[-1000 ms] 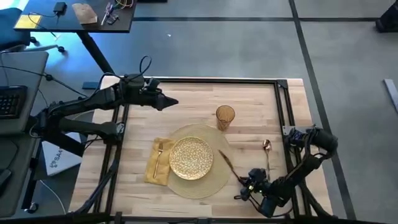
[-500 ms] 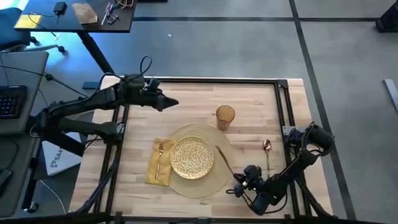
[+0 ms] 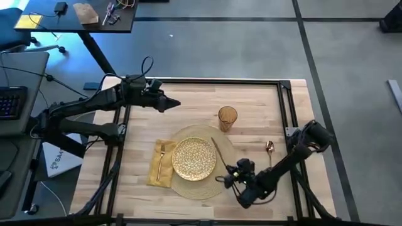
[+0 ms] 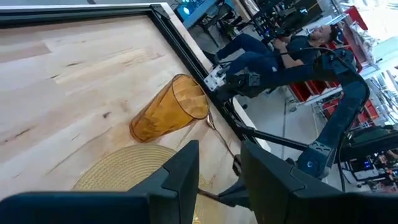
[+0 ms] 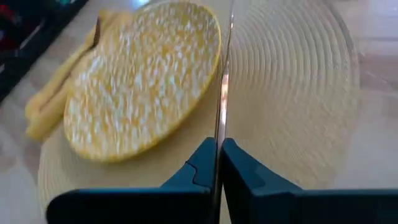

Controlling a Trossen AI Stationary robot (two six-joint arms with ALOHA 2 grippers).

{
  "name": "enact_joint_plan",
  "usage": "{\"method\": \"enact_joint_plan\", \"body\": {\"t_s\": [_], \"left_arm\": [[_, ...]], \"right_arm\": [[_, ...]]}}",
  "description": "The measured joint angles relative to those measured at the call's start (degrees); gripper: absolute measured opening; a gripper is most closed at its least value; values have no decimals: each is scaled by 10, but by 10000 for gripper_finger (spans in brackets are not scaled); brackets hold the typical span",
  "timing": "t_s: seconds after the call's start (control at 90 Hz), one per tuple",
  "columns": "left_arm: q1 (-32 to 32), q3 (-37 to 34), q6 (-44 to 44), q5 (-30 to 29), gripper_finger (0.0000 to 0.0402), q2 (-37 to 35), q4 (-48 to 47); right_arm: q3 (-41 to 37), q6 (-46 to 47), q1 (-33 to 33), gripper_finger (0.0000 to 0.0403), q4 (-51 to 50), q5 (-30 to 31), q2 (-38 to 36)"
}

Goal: Set table place
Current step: Put the bronze knife on the brown placemat to the right of the yellow plate

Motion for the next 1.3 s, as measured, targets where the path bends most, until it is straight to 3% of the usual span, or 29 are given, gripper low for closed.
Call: {"method": "enact_joint_plan", "body": {"t_s": [0.833,1.011,1.122,1.3], "left_arm": [[0,0,16,0,101,0,5],[0,0,17,-1,101,0,22],[0,0,19,-1,101,0,37],[0,0,19,-1,101,0,48]], "right_arm": [[0,44,-41,0,89,-77,22],[0,34,-48,2,97,-118,22],[0,10,-57,28,98,-161,22],[0,-10,-72,110,95,-190,22]]}}
